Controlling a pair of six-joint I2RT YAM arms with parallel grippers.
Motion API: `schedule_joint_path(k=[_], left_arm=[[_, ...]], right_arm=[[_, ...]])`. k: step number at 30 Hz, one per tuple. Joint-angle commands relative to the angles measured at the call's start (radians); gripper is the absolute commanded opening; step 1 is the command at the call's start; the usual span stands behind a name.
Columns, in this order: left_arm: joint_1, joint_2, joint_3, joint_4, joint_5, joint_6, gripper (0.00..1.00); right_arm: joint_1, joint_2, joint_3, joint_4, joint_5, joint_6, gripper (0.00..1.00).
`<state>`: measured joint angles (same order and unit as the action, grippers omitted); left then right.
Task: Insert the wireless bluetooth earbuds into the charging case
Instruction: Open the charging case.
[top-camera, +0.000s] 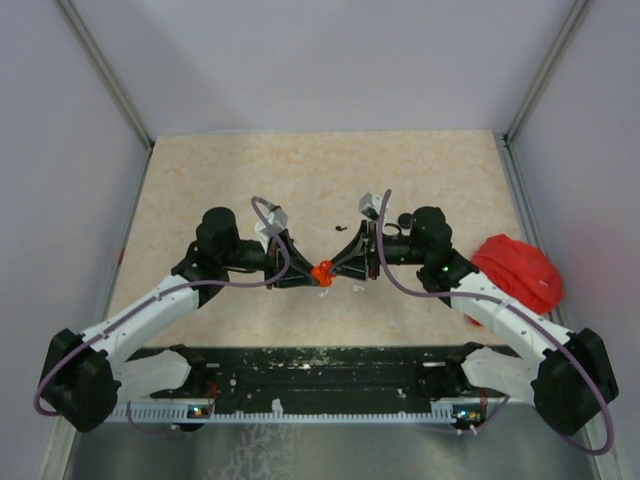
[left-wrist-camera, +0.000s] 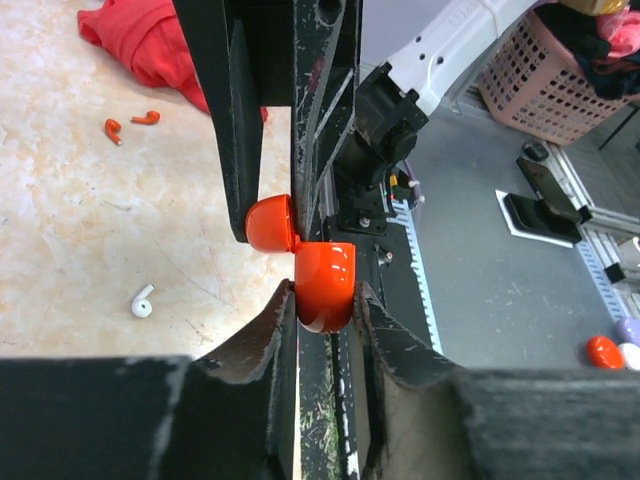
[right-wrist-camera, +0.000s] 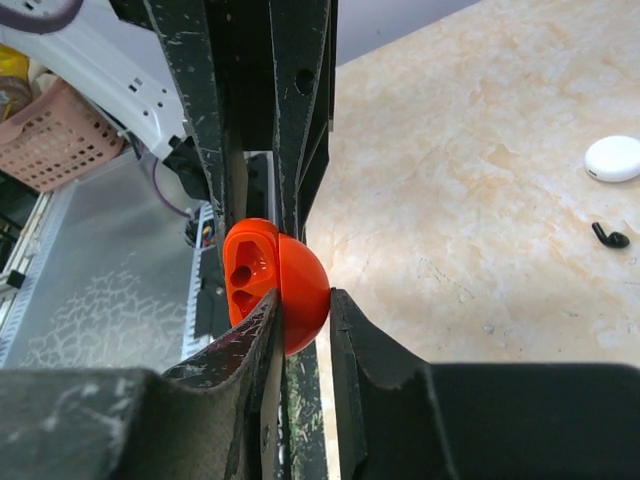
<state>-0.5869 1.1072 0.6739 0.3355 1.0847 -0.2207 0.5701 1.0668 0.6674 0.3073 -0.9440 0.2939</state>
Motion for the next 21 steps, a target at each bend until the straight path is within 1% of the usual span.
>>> schedule_joint_path(k=[1,3,9,13,15,21], left_arm=[[-0.002,-0.007,0.066,-0.181,-0.011,0.103,0.3],[-0.002,-0.007,0.079,-0.224,-0.012,0.126,0.34],[-0.005,-0.005,0.098,-0.299,-0.013,0.173,0.49],[-0.011,0.002,0.103,-0.306,-0.013,0.17,0.58],[-0.014,0.005,0.103,-0.296,-0.005,0.161,0.6],[-0.016,-0.004,0.101,-0.297,-0.014,0.162,0.61]], right_arm=[[0.016,-0.04,0.09,-0.094,0.012,-0.095,0.2],[0.022,-0.04,0.113,-0.164,0.024,-0.135,0.17],[0.05,-0.024,0.211,-0.378,0.059,-0.26,0.16],[0.09,-0.013,0.283,-0.527,0.144,-0.356,0.15],[0.121,-0.001,0.312,-0.593,0.198,-0.4,0.16],[0.187,0.035,0.383,-0.729,0.343,-0.48,0.15]])
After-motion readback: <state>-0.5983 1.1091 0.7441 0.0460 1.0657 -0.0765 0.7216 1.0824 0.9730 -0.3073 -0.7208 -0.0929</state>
